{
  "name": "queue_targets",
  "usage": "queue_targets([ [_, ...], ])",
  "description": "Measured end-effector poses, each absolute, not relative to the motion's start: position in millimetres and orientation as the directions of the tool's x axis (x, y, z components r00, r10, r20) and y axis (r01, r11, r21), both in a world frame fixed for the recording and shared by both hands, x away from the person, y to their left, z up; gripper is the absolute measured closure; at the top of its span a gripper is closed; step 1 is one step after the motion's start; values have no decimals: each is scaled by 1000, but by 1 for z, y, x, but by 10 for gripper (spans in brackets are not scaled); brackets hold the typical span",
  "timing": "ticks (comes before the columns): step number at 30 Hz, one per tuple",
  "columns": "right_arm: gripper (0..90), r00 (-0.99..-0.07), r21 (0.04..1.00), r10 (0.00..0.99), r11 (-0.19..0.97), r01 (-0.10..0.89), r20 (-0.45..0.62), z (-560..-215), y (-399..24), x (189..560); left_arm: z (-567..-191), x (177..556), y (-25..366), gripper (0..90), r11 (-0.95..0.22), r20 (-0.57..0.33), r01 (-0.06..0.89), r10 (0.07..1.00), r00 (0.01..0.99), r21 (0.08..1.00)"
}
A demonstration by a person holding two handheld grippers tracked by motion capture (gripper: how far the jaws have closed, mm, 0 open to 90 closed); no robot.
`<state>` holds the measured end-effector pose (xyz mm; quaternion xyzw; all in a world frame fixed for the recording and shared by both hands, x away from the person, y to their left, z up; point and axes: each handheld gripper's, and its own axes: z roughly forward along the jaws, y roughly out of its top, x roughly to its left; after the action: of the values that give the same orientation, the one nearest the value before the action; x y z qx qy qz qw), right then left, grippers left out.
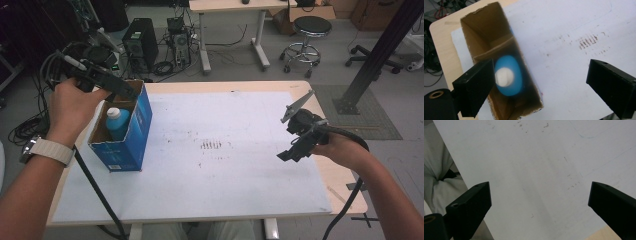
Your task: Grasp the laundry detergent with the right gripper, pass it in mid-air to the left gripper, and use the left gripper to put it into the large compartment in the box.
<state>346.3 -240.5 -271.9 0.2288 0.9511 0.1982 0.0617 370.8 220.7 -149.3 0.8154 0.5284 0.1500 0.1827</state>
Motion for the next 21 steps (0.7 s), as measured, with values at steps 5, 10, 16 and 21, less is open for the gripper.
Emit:
queue_targets([
  [5, 45, -887, 406, 461, 816, 412, -27, -271, -241, 346, -149, 371, 209, 81, -406, 46, 798, 900, 433, 445],
  [10, 44, -887, 404, 461, 816, 412, -26, -271, -241, 346, -149, 373, 196, 77, -443, 50, 781, 881, 471, 441],
  [16, 44, -886, 404, 463, 816, 414, -26, -269, -240, 347, -152, 376, 179, 75, -489, 55, 756, 852, 520, 434],
  [21, 44, -887, 401, 461, 817, 414, -25, -268, -239, 349, -158, 381, 163, 74, -545, 63, 729, 816, 575, 414],
])
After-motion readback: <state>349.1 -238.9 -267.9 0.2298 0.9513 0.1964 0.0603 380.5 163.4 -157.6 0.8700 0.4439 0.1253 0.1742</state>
